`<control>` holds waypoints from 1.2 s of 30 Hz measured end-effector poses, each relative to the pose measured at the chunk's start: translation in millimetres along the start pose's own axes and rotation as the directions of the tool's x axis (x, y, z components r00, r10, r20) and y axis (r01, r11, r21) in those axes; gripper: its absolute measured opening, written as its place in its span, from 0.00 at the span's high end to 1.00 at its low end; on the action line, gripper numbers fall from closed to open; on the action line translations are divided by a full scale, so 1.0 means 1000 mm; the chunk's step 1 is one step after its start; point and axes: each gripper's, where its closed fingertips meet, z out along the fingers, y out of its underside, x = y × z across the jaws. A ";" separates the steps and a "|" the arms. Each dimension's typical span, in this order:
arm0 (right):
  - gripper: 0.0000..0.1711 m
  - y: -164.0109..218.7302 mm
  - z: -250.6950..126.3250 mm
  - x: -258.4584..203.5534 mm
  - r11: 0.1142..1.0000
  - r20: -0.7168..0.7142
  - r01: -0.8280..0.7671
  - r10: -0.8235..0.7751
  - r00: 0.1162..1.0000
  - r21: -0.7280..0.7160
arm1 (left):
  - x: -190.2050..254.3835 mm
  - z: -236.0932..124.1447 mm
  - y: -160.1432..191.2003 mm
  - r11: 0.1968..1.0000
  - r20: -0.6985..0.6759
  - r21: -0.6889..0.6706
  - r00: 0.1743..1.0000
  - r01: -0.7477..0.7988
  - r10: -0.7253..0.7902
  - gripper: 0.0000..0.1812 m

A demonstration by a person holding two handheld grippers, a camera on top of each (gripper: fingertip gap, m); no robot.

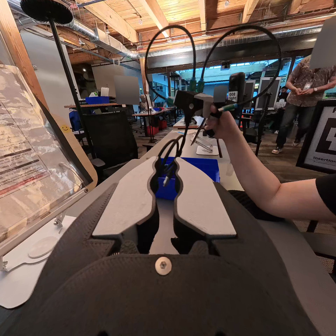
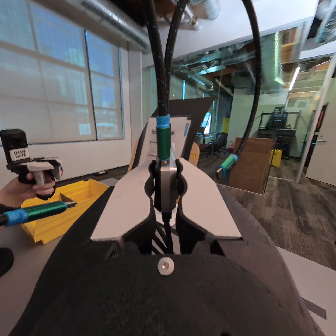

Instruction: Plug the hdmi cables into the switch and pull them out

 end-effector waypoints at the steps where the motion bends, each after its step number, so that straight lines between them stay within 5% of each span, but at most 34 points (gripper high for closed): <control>1: 0.88 -0.005 -0.009 0.007 1.000 -0.020 -0.015 0.016 1.000 0.022 | 0.001 0.001 0.001 1.000 -0.004 -0.006 1.000 0.000 0.000 0.94; 9: 0.88 -0.024 -0.055 0.045 0.982 -0.131 -0.093 0.115 0.985 0.167 | 0.014 0.015 0.017 0.996 -0.046 -0.087 0.998 -0.036 0.032 0.94; 21: 0.88 -0.033 -0.089 0.086 0.960 -0.433 0.076 0.050 0.900 0.269 | 0.024 0.025 0.032 0.985 -0.084 -0.163 0.995 -0.065 0.052 0.94; 30: 0.87 -0.056 -0.100 0.071 0.852 -0.198 -0.075 0.205 0.958 0.518 | 0.026 0.029 0.043 0.974 -0.093 -0.216 0.994 -0.071 0.052 0.94; 36: 0.87 -0.049 -0.107 0.082 0.876 -0.385 0.138 0.058 0.921 0.462 | 0.029 0.030 0.044 0.972 -0.101 -0.222 0.993 -0.074 0.053 0.94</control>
